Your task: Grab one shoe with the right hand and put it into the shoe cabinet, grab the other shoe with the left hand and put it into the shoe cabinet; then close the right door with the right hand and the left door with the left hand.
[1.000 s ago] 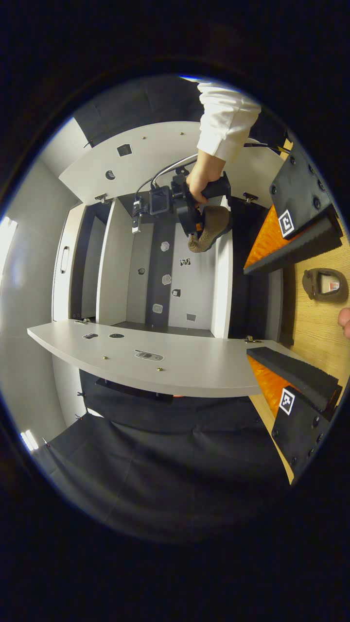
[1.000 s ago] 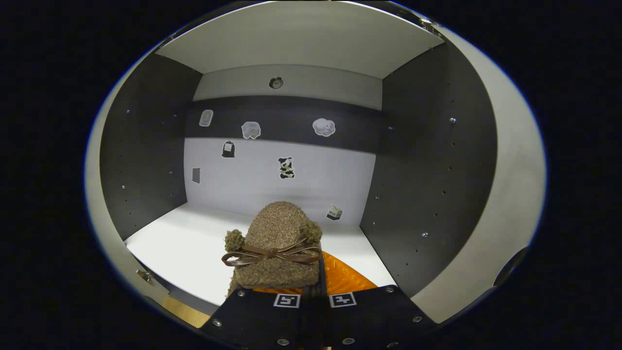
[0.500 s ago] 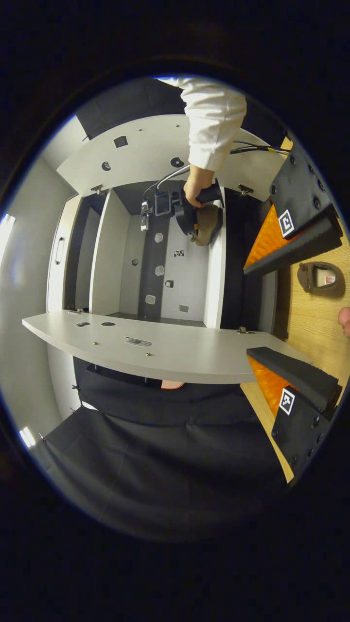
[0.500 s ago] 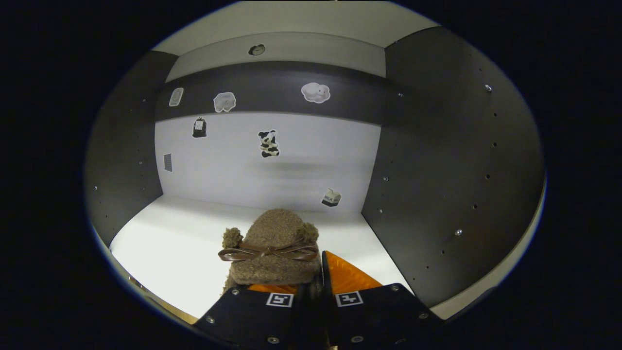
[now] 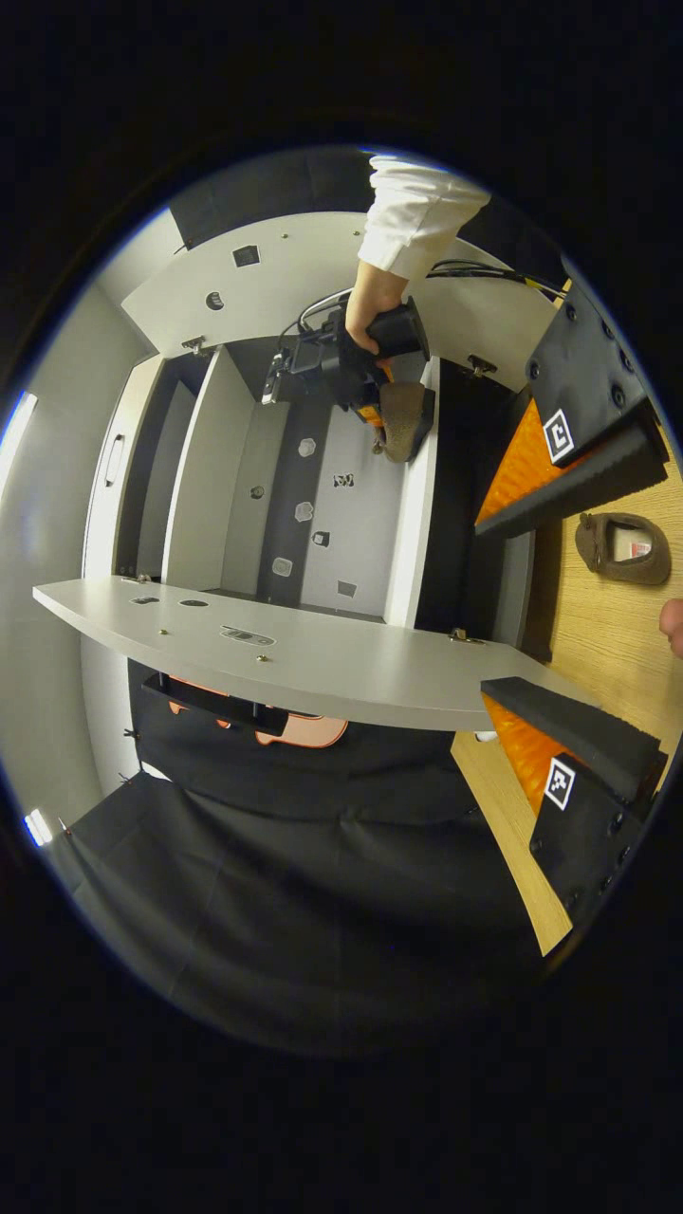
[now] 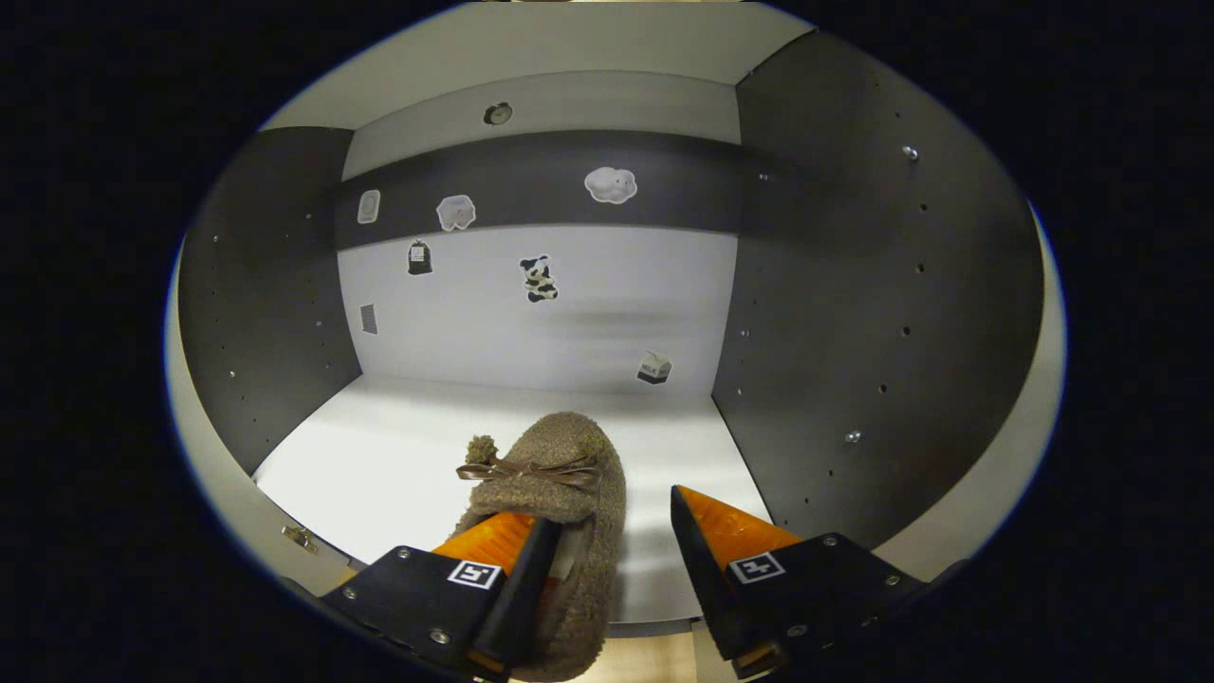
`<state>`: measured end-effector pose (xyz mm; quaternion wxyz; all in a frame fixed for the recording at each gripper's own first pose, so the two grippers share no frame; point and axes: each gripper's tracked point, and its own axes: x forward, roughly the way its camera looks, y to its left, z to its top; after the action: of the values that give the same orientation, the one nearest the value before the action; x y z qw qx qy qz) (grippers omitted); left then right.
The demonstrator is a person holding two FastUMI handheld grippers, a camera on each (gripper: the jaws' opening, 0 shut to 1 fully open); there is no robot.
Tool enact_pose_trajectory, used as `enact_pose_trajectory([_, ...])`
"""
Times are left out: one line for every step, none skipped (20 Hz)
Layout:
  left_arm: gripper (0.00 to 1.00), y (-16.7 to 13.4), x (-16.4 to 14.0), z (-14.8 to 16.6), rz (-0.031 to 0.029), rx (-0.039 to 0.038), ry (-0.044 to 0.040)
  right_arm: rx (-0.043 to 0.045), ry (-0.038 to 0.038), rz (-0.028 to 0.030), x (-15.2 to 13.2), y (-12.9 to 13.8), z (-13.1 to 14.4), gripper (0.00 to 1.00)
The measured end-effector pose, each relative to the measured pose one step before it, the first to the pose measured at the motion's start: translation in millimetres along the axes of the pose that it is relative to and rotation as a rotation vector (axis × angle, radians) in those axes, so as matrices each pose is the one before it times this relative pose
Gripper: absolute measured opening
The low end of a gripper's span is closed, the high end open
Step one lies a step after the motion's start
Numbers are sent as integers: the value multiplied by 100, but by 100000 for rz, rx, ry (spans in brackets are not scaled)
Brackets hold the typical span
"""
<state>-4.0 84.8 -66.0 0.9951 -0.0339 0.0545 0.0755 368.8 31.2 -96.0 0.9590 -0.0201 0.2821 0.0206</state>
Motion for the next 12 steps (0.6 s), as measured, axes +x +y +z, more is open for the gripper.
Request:
enact_pose_trajectory([96, 50, -13, 84, 131, 44, -320, -466, -985, 14, -772, 84, 106, 76])
enact_pose_trajectory([96, 83, -15, 155, 244, 211, -536, -86, -1241, 341, -774, 86, 162, 83])
enact_pose_trajectory([96, 113, -16, 173, 177, 188, -495, 435, -1484, 1407, -899, 444, 213, 86])
enact_pose_trajectory([96, -3, -79, 54, 110, 31, -260, 824, -3311, 1460, -911, 426, 674, 89])
enact_pose_trajectory([96, -33, -82, 3, -57, -82, 128, 228, -3077, -393, -772, -14, 828, 90])
enact_pose_trajectory([96, 6, -86, -35, -179, -56, 184, 99, -2777, 103, -868, 2, 800, 92])
enact_pose_trajectory([99, -85, -2, 55, -260, 126, 32, 575, -2322, 1073, -1109, 362, 726, 93])
enact_pose_trajectory([96, -81, -91, 57, -271, 348, -75, 489, -2052, 819, -1246, 257, 590, 93])
enact_pose_trajectory([96, -123, -76, 20, -342, 421, 4, 217, -2625, 717, -1296, 116, 821, 93])
enact_pose_trajectory([96, -193, -138, -47, -607, 216, 155, 14, -2609, 687, -1231, 238, 686, 93])
enact_pose_trajectory([96, -279, -79, -67, -796, -249, 470, 49, -2048, 996, -1436, 310, 462, 93])
enact_pose_trajectory([96, -227, -122, -181, -695, -504, 428, 397, -2534, 570, -1477, 218, 443, 93])
